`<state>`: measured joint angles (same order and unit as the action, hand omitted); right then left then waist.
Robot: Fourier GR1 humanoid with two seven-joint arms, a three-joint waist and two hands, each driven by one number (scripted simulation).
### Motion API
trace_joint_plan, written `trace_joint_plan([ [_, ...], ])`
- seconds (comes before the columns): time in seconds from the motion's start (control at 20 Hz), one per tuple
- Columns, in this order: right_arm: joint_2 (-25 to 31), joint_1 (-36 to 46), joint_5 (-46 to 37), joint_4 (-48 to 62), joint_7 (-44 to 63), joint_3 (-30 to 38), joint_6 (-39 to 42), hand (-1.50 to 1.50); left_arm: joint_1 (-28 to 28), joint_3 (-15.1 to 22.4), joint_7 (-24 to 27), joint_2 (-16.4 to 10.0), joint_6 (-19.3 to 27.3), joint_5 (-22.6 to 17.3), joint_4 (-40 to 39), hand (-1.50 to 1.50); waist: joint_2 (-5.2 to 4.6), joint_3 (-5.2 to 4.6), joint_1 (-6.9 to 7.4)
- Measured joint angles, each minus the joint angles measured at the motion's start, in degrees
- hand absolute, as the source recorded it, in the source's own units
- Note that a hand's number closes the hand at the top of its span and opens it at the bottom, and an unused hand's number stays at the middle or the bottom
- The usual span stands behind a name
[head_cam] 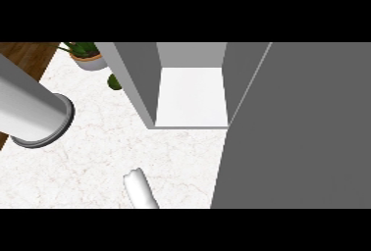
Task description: Pick up the bottled water, place it into the cabinet and close the cabinet
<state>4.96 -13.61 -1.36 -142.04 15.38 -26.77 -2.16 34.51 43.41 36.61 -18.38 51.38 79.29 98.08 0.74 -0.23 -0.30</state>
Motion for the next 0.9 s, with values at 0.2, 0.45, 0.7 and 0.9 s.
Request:
trace_joint_plan([
  [0.2, 0.1, -0.4, -0.6, -0.4, 0.4, -2.6, -1.8, -1.50, -1.9, -0.2, 0.1, 3.1, 2.7, 3.1, -9.9, -1.50, -0.27, 0.08, -0.06],
  [0.45, 0.0, 1.6, -2.1, -0.2, 2.3, -5.3, -4.4, -1.50, -7.6, -1.9, 0.2, 4.6, 4.5, 1.4, -18.6, -1.50, -0.48, 0.12, -0.11],
  [0.7, 0.4, 3.6, -2.9, -0.5, 4.0, -6.5, -6.5, -1.50, -13.7, -3.6, 0.9, 5.2, 3.8, -2.4, -23.5, -1.50, -0.56, 0.13, -0.27],
  [0.9, 1.6, 2.5, -3.5, -0.6, 3.2, -8.7, -7.9, -1.50, -17.1, -4.6, 1.3, 5.8, 2.9, -4.1, -26.2, -1.50, -0.54, 0.16, -0.37],
])
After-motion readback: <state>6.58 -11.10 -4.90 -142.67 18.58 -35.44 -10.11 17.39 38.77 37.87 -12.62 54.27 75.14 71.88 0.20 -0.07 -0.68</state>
